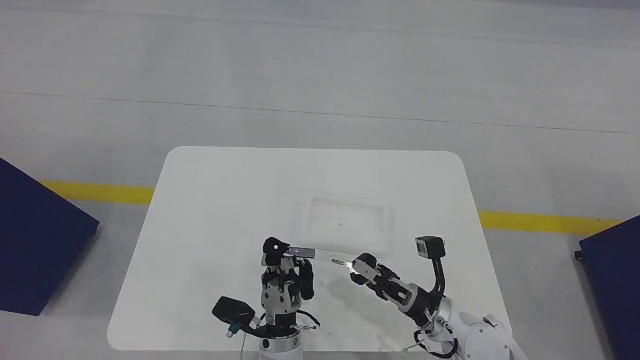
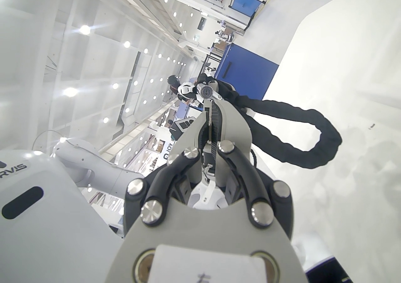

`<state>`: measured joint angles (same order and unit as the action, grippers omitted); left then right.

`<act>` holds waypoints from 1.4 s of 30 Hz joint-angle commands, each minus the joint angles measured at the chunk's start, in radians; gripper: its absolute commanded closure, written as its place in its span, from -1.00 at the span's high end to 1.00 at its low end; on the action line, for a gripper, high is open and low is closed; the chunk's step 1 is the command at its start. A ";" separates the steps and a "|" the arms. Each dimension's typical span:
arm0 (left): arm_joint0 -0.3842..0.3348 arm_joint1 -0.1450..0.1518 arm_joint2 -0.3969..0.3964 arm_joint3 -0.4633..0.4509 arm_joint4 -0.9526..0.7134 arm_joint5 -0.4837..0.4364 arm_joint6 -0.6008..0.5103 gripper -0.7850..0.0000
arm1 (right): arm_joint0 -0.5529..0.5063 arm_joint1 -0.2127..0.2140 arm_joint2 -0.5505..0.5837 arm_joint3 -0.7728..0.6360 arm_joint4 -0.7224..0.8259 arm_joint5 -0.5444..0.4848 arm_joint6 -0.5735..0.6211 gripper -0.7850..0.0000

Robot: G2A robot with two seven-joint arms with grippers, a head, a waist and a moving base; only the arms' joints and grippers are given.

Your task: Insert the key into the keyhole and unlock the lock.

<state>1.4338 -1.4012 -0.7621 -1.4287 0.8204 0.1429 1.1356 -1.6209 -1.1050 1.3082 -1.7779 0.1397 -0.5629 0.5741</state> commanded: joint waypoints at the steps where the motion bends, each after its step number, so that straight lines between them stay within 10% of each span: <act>1: 0.000 0.000 0.000 0.000 0.000 0.000 0.000 -1.00 | 0.014 0.000 -0.010 0.013 0.018 0.006 0.020 -1.00; 42: 0.000 0.000 0.000 0.000 0.000 0.000 0.000 -1.00 | 0.167 -0.018 -0.112 0.137 0.128 -0.045 0.101 -1.00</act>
<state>1.4337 -1.4012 -0.7621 -1.4287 0.8204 0.1429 1.1356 -1.4553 -1.1227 1.1959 -1.6415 0.2670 -0.6088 0.6743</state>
